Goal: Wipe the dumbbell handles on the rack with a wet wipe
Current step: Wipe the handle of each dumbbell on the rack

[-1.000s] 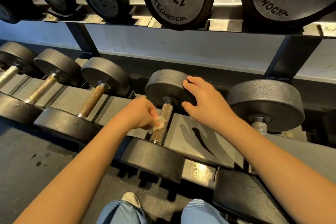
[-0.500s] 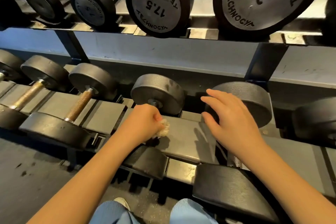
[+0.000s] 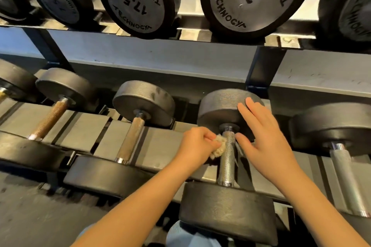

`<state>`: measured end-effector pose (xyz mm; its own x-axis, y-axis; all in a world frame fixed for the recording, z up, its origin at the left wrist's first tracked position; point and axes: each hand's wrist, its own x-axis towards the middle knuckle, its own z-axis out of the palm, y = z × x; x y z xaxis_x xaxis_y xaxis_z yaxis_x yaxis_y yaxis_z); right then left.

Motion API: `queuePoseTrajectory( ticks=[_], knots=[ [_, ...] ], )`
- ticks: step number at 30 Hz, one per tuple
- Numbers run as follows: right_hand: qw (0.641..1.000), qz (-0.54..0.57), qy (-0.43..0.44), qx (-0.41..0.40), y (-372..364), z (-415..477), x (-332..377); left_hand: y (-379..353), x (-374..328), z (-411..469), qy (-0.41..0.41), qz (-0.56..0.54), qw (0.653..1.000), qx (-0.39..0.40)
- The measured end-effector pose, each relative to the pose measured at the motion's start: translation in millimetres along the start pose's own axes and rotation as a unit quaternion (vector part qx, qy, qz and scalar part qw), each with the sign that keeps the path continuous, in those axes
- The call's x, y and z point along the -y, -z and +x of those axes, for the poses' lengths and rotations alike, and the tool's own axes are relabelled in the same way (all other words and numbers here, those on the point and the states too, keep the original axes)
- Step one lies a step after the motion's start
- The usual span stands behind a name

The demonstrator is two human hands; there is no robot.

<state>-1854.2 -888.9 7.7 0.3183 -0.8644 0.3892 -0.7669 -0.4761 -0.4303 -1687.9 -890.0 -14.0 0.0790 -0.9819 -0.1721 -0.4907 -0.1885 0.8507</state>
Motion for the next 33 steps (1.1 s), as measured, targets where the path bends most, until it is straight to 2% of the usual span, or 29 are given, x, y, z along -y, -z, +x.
queuePoseTrajectory(
  ticks=[4, 7, 10, 14, 16, 19, 22, 24, 29, 33],
  knots=[
    [0.999, 0.000, 0.023, 0.031, 6.9, 1.3, -9.7, -11.7, -4.3, 12.9, -0.015, -0.074, 0.995, -0.065],
    [0.999, -0.001, 0.024, 0.044, 8.5, 1.2, -12.1, -16.4, -10.4, 16.3, -0.023, -0.118, 0.989, -0.084],
    [0.998, -0.010, 0.027, 0.062, 11.5, 1.5, -11.1, -14.2, -12.8, 10.3, -0.047, -0.073, 0.995, -0.049],
    [0.993, -0.039, 0.048, 0.097, 23.6, 4.4, -13.7, -2.1, -11.5, -6.8, -0.033, 0.009, 0.998, 0.053],
    [0.990, -0.053, 0.066, 0.113, 29.4, 7.6, -16.7, -2.5, -11.2, -11.3, -0.034, 0.020, 0.998, 0.043],
    [0.985, -0.079, 0.091, 0.119, 35.5, 13.4, -25.8, -9.1, -14.9, -4.8, -0.034, -0.049, 0.998, -0.019],
    [0.988, -0.047, 0.098, 0.107, 32.9, 12.5, -32.0, -16.6, -18.0, 3.7, -0.031, -0.073, 0.995, -0.068],
    [0.991, -0.015, 0.089, 0.101, 29.8, 10.4, -31.2, -16.1, -16.2, 0.7, -0.031, -0.061, 0.996, -0.061],
    [0.991, -0.009, 0.082, 0.106, 33.1, 13.3, -28.6, -7.2, -9.4, -17.5, 0.010, -0.023, 0.999, 0.033],
    [0.991, 0.011, 0.079, 0.103, 31.8, 13.4, -25.9, -9.2, -15.1, -9.2, 0.016, -0.044, 0.999, -0.013]
  ],
)
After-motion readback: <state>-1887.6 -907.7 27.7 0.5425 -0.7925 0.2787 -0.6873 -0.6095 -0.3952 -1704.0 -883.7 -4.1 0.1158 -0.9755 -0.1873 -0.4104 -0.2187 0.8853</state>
